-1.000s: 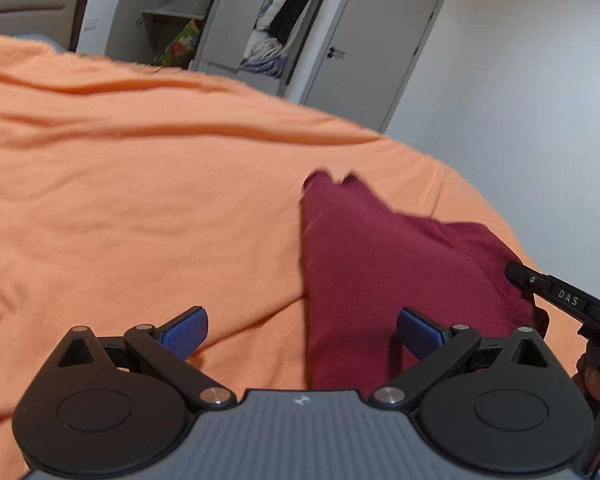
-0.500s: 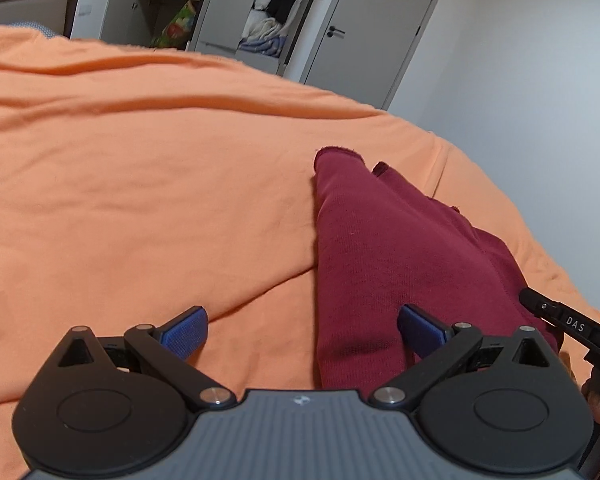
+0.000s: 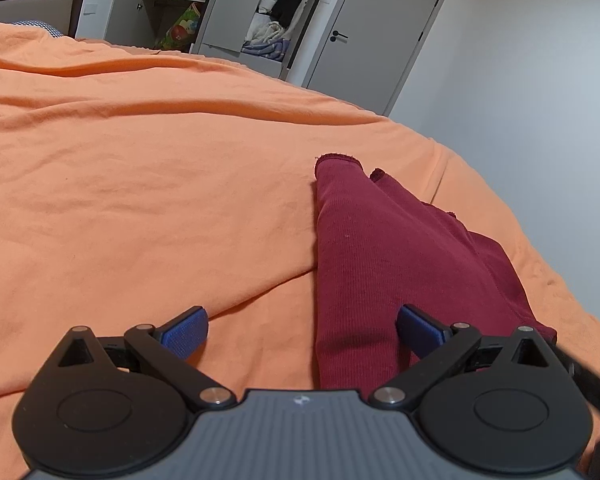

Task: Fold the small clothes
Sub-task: 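Move the right tool to the bundle's folded end and close on it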

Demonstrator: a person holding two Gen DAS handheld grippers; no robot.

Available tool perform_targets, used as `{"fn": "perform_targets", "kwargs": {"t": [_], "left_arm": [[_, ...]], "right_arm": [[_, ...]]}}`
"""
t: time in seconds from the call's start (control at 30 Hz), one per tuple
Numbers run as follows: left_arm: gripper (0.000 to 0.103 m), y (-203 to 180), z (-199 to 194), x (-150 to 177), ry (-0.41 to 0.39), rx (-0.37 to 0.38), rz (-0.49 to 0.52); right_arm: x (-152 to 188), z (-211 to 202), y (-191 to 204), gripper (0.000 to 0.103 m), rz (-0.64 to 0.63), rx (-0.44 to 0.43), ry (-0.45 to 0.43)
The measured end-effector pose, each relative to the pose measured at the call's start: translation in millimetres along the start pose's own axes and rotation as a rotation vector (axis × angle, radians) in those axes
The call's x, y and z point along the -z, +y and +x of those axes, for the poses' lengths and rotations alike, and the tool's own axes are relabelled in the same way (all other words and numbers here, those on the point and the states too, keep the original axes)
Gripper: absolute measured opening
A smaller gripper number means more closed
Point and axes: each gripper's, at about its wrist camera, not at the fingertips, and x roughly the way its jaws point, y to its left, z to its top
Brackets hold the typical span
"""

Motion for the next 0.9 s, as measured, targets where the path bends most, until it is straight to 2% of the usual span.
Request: {"fn": "perform_targets", "kwargs": {"t": [0.1,0.33,0.73,0.9], "left_arm": [[0.102,-2.1,-1.0,0.9,-0.004,-0.008,0.010],[0.102,-0.7,-1.1,5.0,0.005,-0.003,0.008],[0.102,-0.7,0.2,7.7,0.010,-0.005,0.012],[0.102,-1.1,0.4,8.6,0.011,-0.007,0.014]], "right_arm": [[13.7,-8.0,9.3,0.087,-0.033,0.024,0.014],[37.8,-6.4,13.4,0.085,-0.155,0.173,0.025],[42.1,-1.6,9.8,0.090,-0.137,0.201,0.021],[41.2,-3.9,6.6,0.097,-0.122,0.191,0.017]]}}
